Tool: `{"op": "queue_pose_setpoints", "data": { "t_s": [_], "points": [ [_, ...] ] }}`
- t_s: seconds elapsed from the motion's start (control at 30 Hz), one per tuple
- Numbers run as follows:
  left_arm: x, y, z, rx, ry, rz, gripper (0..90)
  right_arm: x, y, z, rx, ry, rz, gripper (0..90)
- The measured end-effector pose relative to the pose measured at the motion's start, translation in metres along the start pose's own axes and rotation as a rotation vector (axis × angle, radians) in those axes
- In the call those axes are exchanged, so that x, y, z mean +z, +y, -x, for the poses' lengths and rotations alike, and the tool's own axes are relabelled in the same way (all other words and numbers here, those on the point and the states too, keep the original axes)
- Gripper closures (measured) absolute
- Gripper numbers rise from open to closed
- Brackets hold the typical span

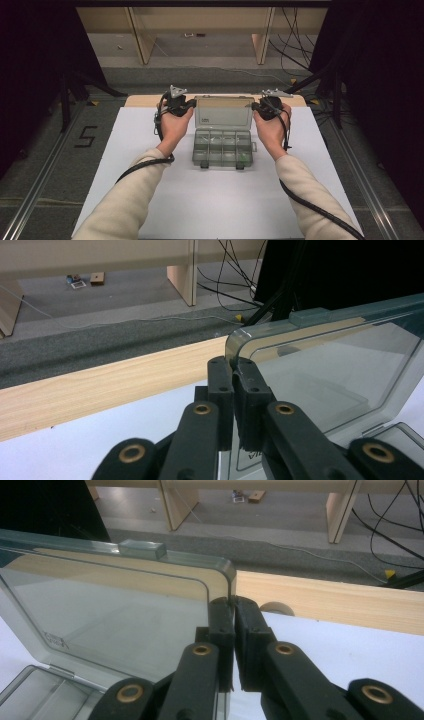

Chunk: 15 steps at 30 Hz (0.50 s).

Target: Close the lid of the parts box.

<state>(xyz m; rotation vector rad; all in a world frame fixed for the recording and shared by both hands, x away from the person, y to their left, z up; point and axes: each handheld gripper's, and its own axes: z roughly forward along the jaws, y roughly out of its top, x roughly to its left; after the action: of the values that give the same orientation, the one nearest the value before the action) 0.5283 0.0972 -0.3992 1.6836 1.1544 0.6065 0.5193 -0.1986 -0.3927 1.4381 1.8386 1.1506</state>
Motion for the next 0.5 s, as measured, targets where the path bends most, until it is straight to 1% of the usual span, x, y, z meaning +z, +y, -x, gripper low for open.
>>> {"op": "queue_pose_setpoints", "data": {
  "t_s": [0.2, 0.27, 0.3, 0.33, 0.4, 0.43, 0.5],
  "points": [
    [-0.005, -0.004, 0.002, 0.011, -0.001, 0.017, 86.6, -0.005, -0.004, -0.002, -0.008, 0.002, 0.011, 87.5],
    [-0.006, -0.005, 0.003, 0.013, 0.000, 0.024, 86.6, -0.007, -0.004, -0.003, -0.016, -0.007, 0.011, 87.5],
    [-0.008, -0.005, 0.003, 0.021, -0.002, 0.025, 86.6, -0.007, -0.005, -0.003, -0.015, -0.001, 0.013, 87.5],
    [-0.008, -0.006, 0.003, 0.019, -0.003, 0.027, 86.6, -0.008, -0.005, -0.003, -0.010, 0.002, 0.012, 87.5],
    [-0.010, -0.007, 0.004, 0.028, -0.005, 0.028, 86.6, -0.009, -0.006, -0.004, -0.019, -0.004, 0.014, 87.4],
    [-0.010, -0.007, 0.004, 0.027, -0.005, 0.032, 86.6, -0.010, -0.006, -0.004, -0.019, 0.003, 0.015, 87.5],
    [-0.012, -0.009, 0.005, 0.034, -0.002, 0.040, 86.6, -0.012, -0.008, -0.005, -0.019, -0.001, 0.021, 87.4]
  ]
}}
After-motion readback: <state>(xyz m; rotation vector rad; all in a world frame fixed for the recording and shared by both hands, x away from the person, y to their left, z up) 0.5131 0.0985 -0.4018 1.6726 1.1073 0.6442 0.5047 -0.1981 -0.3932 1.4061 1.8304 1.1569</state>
